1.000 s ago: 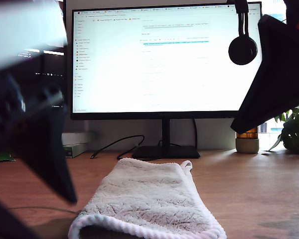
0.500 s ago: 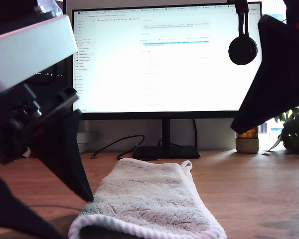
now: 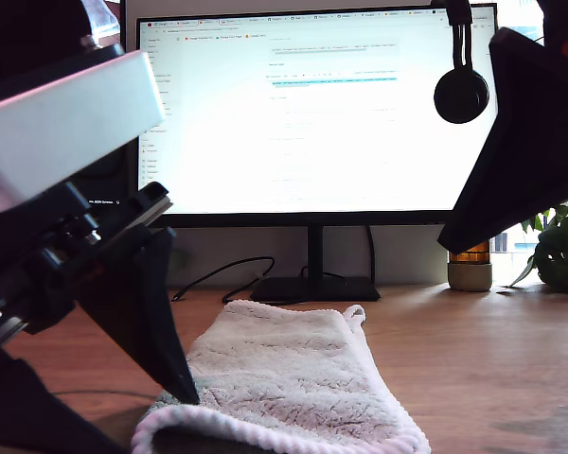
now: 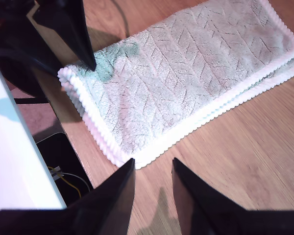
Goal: Fold the tea towel to a neat square and place it to the right
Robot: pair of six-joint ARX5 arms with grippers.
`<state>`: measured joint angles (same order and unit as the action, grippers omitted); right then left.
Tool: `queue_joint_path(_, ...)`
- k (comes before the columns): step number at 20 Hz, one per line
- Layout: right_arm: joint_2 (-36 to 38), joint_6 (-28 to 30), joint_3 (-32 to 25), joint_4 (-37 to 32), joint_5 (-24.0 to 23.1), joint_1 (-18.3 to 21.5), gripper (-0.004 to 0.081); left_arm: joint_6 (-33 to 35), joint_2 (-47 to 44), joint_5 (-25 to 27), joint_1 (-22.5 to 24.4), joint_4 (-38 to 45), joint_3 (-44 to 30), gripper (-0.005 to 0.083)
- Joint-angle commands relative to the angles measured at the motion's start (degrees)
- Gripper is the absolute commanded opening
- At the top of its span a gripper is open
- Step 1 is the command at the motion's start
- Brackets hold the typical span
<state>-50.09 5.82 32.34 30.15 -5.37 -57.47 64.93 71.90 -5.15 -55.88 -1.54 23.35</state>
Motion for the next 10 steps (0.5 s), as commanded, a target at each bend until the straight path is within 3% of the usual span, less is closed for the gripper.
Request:
queue_joint_path(1, -0.26, -0.48, -0.39, -0.37, -0.17, -0.11, 0.0211, 0.22, 0.55, -0.59, -0.15, 0.55, -0.39, 0.0278)
queue_joint_path(4, -0.26, -0.52, -0.39, -0.42, -0.15, -0.11, 0.0211, 0.07, 0.52, -1.07, -0.15, 0.04, -0.39, 0.0119)
queue_joint_path(8, -0.26, -1.33, -0.39, -0.85, -0.07, -0.20, 0.0212, 0.04, 0.46, -1.22, -0.15, 0.07, -0.39, -0.0015)
queue_joint_path(10, -0.57, -1.33, -0.39, -1.97, 1.49, -0.28, 0.0225, 0.04, 0.35, -1.22, -0.17, -0.02, -0.17, -0.0024)
